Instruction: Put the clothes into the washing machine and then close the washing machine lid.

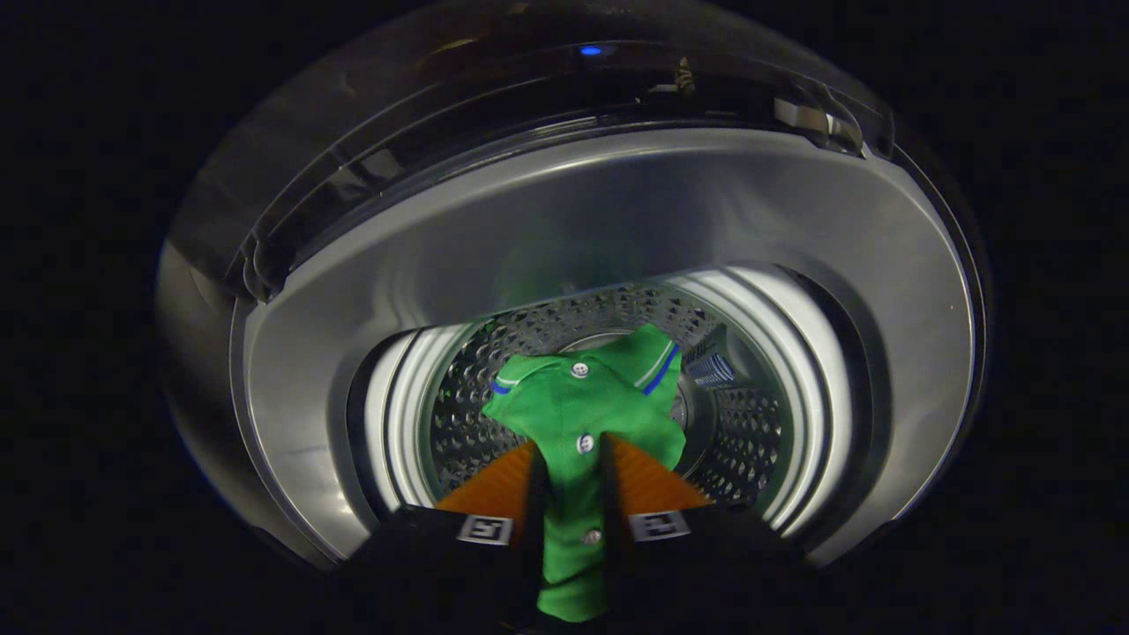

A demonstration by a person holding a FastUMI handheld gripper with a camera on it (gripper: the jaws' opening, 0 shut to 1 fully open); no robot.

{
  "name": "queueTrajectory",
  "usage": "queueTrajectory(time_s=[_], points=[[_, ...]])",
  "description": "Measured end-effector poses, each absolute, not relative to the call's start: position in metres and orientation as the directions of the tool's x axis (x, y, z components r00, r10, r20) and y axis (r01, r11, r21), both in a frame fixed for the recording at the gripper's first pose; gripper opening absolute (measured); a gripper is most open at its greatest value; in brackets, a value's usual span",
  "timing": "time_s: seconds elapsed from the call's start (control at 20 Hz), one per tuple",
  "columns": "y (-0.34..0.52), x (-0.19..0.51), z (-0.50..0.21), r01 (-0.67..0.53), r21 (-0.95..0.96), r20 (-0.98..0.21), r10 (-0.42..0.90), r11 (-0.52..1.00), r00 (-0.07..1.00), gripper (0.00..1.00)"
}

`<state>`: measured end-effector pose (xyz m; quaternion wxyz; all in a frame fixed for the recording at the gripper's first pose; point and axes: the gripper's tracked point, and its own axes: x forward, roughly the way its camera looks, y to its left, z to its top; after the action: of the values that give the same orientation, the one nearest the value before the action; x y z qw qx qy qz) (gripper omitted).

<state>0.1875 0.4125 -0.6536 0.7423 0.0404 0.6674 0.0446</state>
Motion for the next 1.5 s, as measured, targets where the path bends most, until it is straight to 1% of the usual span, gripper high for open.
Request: queueTrajectory(time_s=[0.1, 0.15, 0.45, 0.75, 0.95, 1.25, 1.35, 1.5], points=[[0.407, 0.184, -0.653, -0.026, 0.104, -0.989, 0.106, 0.994, 0.104, 0.80], [0.408, 0.178, -0.655, -0.028, 0.104, -0.989, 0.106, 0.994, 0.099, 1.00], [0.411, 0.168, -0.651, -0.031, 0.122, -0.987, 0.124, 0.992, 0.106, 0.99], [0.420, 0.168, -0.619, -0.086, 0.121, -0.975, 0.135, 0.989, 0.178, 0.99], [0.437, 0.169, -0.573, -0.141, 0.145, -0.933, 0.183, 0.979, 0.309, 0.99], [0.450, 0.187, -0.468, -0.213, 0.156, -0.816, 0.248, 0.964, 0.523, 0.99], [0.450, 0.203, -0.430, -0.230, 0.147, -0.759, 0.259, 0.962, 0.598, 0.99], [0.456, 0.235, -0.357, -0.238, 0.145, -0.631, 0.275, 0.960, 0.725, 0.99]])
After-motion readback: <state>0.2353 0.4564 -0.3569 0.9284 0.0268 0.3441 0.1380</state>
